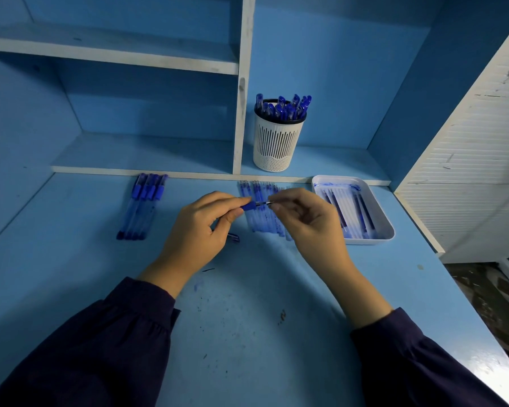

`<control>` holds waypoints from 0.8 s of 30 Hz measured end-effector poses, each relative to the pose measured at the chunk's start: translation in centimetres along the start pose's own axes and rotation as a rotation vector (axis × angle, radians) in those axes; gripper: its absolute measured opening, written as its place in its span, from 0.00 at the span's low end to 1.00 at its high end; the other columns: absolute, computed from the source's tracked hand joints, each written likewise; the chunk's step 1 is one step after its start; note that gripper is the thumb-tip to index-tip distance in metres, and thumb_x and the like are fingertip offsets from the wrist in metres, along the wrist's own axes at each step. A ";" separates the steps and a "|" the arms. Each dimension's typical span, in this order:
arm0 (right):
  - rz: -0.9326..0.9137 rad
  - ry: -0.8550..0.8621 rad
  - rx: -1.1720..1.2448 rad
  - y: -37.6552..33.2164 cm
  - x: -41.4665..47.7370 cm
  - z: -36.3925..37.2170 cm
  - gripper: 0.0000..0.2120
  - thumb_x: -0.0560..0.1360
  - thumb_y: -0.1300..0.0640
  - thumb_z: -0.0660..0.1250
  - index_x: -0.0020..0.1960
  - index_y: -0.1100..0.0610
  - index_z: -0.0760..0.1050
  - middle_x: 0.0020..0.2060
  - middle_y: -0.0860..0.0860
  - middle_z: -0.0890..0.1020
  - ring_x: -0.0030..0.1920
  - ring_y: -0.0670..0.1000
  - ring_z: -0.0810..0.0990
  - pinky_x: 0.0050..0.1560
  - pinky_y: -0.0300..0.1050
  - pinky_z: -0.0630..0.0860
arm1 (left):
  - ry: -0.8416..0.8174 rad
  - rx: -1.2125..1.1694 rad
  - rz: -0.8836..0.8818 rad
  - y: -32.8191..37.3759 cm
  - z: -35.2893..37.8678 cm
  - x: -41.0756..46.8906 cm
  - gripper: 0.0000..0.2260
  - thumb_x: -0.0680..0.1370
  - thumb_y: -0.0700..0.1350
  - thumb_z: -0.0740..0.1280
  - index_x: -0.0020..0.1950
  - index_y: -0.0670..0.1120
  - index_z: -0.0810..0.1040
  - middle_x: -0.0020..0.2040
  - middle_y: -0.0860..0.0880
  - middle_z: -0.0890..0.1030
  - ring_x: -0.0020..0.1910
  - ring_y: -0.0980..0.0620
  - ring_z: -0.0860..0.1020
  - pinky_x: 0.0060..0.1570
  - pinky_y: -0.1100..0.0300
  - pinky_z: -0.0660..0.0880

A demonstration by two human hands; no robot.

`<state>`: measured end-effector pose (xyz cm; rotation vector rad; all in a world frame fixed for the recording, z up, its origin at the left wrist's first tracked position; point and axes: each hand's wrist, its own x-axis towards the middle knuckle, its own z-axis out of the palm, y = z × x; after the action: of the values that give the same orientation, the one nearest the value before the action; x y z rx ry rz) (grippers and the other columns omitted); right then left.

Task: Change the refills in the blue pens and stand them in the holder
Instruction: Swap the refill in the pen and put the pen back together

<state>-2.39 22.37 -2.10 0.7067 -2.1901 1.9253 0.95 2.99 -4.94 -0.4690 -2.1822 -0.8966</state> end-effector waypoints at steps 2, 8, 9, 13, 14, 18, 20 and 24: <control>-0.020 -0.040 -0.065 0.2 -0.2 0.1 0.06 0.75 0.70 0.68 0.49 0.63 0.80 0.41 0.50 0.84 0.41 0.41 0.81 0.47 0.32 0.74 | -0.027 -0.004 0.001 0.0 0.0 -0.1 0.11 0.81 0.43 0.65 0.60 0.42 0.82 0.50 0.51 0.82 0.48 0.56 0.80 0.48 0.59 0.79; -0.028 -0.078 -0.241 0.5 0.0 -0.1 0.03 0.77 0.62 0.68 0.47 0.58 0.80 0.38 0.47 0.82 0.38 0.42 0.79 0.43 0.34 0.74 | -0.063 -0.009 -0.004 0.0 0.0 -0.2 0.11 0.80 0.41 0.66 0.60 0.43 0.83 0.48 0.51 0.82 0.44 0.54 0.80 0.43 0.54 0.78; -0.021 -0.080 -0.269 0.5 0.0 -0.2 0.04 0.77 0.60 0.68 0.45 0.59 0.80 0.37 0.50 0.82 0.38 0.45 0.79 0.42 0.39 0.75 | -0.069 -0.011 0.001 0.1 0.0 -0.2 0.11 0.80 0.39 0.67 0.61 0.43 0.83 0.48 0.51 0.82 0.44 0.55 0.80 0.43 0.54 0.78; 0.054 -0.131 -0.153 0.2 0.1 -0.7 0.04 0.77 0.62 0.68 0.50 0.62 0.79 0.38 0.50 0.81 0.37 0.47 0.78 0.40 0.41 0.75 | -0.075 -0.008 0.015 0.4 0.1 -0.1 0.12 0.79 0.36 0.68 0.60 0.43 0.83 0.48 0.50 0.82 0.45 0.56 0.80 0.44 0.56 0.79; 0.072 -0.145 -0.092 0.1 0.2 -0.8 0.06 0.76 0.65 0.68 0.52 0.62 0.78 0.41 0.49 0.81 0.39 0.45 0.79 0.41 0.37 0.74 | -0.070 -0.006 0.017 0.3 0.1 -0.1 0.11 0.79 0.36 0.67 0.60 0.43 0.83 0.48 0.50 0.82 0.45 0.55 0.80 0.45 0.55 0.79; 0.065 -0.191 -0.091 0.3 0.3 -0.9 0.05 0.76 0.67 0.68 0.51 0.64 0.78 0.37 0.48 0.80 0.35 0.41 0.77 0.39 0.32 0.72 | -0.075 -0.015 0.009 0.3 0.0 -0.2 0.11 0.79 0.36 0.68 0.60 0.43 0.83 0.48 0.51 0.82 0.44 0.54 0.80 0.44 0.55 0.78; 0.070 -0.181 -0.108 0.2 0.3 -0.9 0.04 0.76 0.63 0.69 0.49 0.63 0.80 0.35 0.48 0.80 0.33 0.40 0.76 0.37 0.31 0.71 | -0.080 -0.018 0.005 0.3 0.0 -0.1 0.12 0.79 0.35 0.68 0.61 0.43 0.83 0.48 0.51 0.82 0.45 0.56 0.79 0.44 0.56 0.78; 0.100 -0.177 -0.001 0.0 0.3 -1.0 0.08 0.75 0.67 0.69 0.54 0.64 0.78 0.41 0.51 0.81 0.37 0.42 0.78 0.39 0.33 0.74 | -0.077 -0.013 0.017 0.4 0.0 0.0 0.11 0.79 0.37 0.68 0.60 0.43 0.83 0.48 0.50 0.82 0.44 0.53 0.80 0.43 0.55 0.78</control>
<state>-2.87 23.28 -1.85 0.8107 -2.3725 1.9789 1.22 3.25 -4.75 -0.5360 -2.2397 -0.8971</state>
